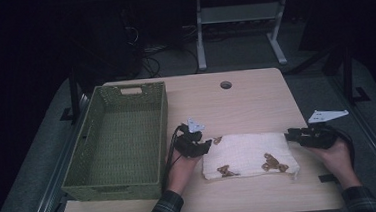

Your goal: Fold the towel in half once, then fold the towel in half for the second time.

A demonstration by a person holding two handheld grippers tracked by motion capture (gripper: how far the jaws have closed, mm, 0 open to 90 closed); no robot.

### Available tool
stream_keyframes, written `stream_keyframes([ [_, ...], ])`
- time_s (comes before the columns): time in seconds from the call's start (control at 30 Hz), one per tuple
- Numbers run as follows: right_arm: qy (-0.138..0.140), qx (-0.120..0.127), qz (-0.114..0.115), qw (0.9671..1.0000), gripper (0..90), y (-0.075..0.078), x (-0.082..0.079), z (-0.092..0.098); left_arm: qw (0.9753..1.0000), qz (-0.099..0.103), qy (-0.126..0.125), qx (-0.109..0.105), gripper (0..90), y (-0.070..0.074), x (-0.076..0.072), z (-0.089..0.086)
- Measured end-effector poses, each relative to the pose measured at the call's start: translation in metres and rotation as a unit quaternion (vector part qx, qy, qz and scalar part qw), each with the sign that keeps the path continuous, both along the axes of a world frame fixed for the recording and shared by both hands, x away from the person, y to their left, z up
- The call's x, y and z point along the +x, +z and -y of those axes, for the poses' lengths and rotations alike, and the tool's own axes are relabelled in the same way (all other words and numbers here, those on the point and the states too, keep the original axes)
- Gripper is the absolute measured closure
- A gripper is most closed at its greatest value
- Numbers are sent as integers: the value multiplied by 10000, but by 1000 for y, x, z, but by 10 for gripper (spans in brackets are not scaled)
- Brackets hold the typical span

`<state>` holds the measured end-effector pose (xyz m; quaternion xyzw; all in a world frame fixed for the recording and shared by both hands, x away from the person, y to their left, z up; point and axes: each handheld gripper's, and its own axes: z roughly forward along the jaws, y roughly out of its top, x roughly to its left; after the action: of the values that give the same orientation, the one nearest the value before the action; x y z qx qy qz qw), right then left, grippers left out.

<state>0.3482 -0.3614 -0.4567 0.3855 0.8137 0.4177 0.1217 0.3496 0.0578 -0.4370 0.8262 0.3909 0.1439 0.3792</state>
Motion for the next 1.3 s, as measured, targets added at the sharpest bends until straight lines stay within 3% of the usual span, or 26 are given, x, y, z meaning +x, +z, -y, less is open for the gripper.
stream_keyframes([
  [0.2, -5, -9, -111, 9999, 670, -8, 22, -5, 9999, -42, 99, 46, 560, -4, 14, 0],
  [0.3, -50, -141, -251, 9996, 677, -14, 28, -10, 9999, -26, 109, 40, 561, -5, 19, 2],
  [0.47, -54, -379, -258, 9989, 699, -20, 28, -12, 9998, -41, 157, 84, 560, -8, 27, 3],
  [0.67, -3, -389, -251, 9989, 804, -20, 25, -14, 9996, -168, 155, 156, 560, -15, 32, 2],
  [1.07, 38, -382, -260, 9989, 843, -20, 25, -15, 9989, -385, 24, 283, 588, -28, 36, 7],
  [1.17, 62, -424, -247, 9988, 854, -19, 24, -15, 9989, -370, -53, 294, 649, -28, 36, 8],
  [1.3, 78, -396, -236, 9989, 865, -19, 25, -14, 9983, -487, -265, 174, 858, -28, 34, 10],
])
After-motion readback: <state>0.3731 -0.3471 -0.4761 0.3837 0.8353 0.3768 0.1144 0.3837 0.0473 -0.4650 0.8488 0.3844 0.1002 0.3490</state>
